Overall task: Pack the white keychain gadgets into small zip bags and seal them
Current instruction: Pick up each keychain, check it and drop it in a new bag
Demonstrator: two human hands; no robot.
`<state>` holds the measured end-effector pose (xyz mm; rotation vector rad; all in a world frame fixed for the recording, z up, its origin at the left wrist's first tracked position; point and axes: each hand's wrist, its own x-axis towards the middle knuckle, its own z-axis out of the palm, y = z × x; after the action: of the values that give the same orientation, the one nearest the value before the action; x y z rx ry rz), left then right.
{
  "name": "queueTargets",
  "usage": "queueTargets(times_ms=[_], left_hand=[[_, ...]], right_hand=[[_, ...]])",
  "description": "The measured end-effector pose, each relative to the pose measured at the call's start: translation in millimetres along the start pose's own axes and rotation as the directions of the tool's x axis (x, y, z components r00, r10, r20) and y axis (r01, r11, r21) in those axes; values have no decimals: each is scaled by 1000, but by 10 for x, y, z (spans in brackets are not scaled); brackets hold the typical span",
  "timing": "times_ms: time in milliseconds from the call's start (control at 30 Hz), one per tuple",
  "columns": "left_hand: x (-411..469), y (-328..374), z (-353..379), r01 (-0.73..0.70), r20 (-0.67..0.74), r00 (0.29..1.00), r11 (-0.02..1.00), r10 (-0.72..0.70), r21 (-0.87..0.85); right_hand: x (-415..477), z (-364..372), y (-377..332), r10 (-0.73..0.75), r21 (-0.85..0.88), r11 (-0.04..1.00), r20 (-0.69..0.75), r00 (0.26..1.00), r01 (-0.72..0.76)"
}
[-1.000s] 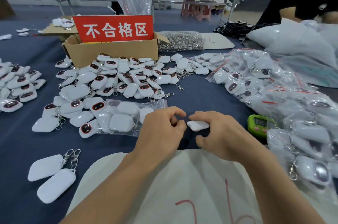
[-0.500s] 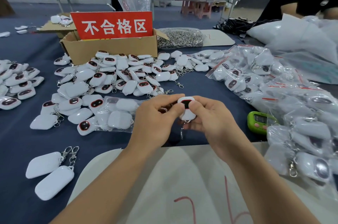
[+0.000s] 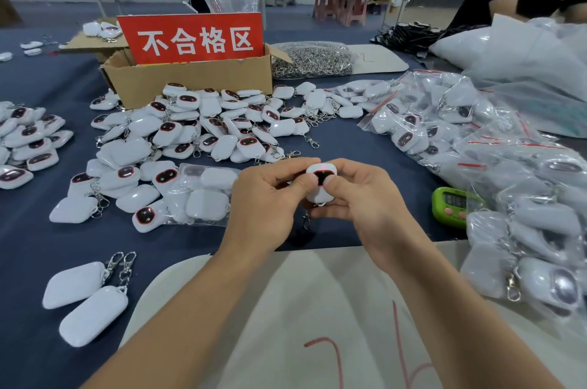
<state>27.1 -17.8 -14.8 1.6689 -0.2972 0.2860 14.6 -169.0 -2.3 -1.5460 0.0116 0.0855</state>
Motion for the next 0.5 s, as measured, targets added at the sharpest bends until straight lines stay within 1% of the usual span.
queueTargets(times_ms=[133, 233, 333, 400, 500], left_hand=[[-7, -11, -5, 16, 1, 1000, 1000, -16, 13], [-25, 12, 10, 34, -20, 999, 999, -33, 37], [-56, 45, 17, 11, -82, 997, 988, 1, 153], [-69, 59, 11, 9, -112, 994, 976, 16, 216], [-64, 48, 7, 52, -99, 995, 963, -27, 264]], right_hand=[[4, 4, 9, -10, -11, 1000, -9, 1000, 10], [9, 11, 8, 20, -7, 1000, 3, 1000, -20], [5, 46, 6, 55, 25, 998, 25, 998, -55], [-10, 81, -2, 50, 27, 998, 37, 998, -51], [-16, 108, 3, 42, -31, 999, 40, 998, -41]])
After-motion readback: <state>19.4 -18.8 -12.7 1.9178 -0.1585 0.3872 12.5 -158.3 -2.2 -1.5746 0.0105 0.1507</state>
